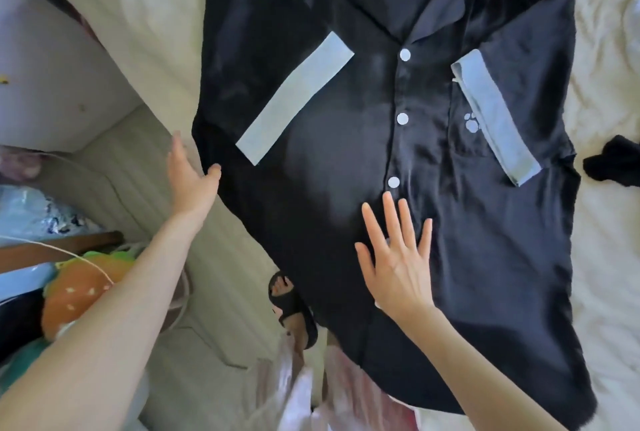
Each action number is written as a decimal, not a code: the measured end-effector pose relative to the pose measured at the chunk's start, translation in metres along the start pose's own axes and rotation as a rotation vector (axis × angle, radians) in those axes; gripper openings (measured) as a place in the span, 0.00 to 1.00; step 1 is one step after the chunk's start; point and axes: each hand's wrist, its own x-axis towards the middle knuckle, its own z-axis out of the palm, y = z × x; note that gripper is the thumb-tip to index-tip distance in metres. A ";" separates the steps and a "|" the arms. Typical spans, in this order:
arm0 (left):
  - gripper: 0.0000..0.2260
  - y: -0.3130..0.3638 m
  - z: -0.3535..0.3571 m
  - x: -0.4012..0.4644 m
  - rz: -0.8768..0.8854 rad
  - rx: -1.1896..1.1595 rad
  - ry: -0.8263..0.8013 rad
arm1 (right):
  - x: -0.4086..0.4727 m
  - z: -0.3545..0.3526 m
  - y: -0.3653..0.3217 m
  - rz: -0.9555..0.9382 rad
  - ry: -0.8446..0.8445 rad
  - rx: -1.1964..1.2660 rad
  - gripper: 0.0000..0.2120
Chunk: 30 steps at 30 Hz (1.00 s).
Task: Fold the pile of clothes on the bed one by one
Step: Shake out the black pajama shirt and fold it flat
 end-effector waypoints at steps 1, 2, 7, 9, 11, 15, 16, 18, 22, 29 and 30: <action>0.31 -0.004 -0.002 0.006 0.024 -0.012 -0.022 | 0.001 0.003 0.000 0.002 0.005 -0.008 0.28; 0.30 -0.007 -0.004 0.011 0.043 -0.027 -0.039 | 0.002 0.006 0.000 0.006 0.012 -0.013 0.28; 0.16 -0.016 -0.009 0.019 0.095 0.000 -0.099 | 0.001 0.010 -0.003 0.036 0.011 -0.032 0.27; 0.10 -0.018 -0.007 0.016 0.088 0.027 -0.154 | 0.002 0.009 -0.004 0.048 -0.008 -0.031 0.27; 0.09 -0.022 -0.006 0.009 0.060 0.062 -0.210 | 0.002 0.007 -0.006 0.056 -0.032 -0.031 0.27; 0.14 -0.050 -0.006 -0.021 0.075 0.181 -0.286 | 0.002 0.002 -0.008 0.064 -0.076 -0.009 0.27; 0.14 -0.062 -0.006 -0.031 0.107 0.208 -0.306 | 0.002 0.001 -0.007 0.064 -0.086 0.000 0.27; 0.09 -0.084 -0.007 -0.053 0.143 0.175 -0.340 | 0.001 0.000 -0.006 0.069 -0.111 0.009 0.27; 0.13 -0.107 -0.013 -0.080 -0.101 -0.220 -0.185 | -0.002 -0.002 -0.003 0.055 -0.131 0.024 0.27; 0.10 -0.128 -0.036 -0.104 -0.154 -0.108 -0.499 | -0.026 -0.018 0.006 0.049 -0.032 0.163 0.27; 0.14 -0.130 -0.038 -0.109 -0.184 -0.020 -0.553 | -0.035 -0.020 0.011 0.063 -0.018 0.183 0.26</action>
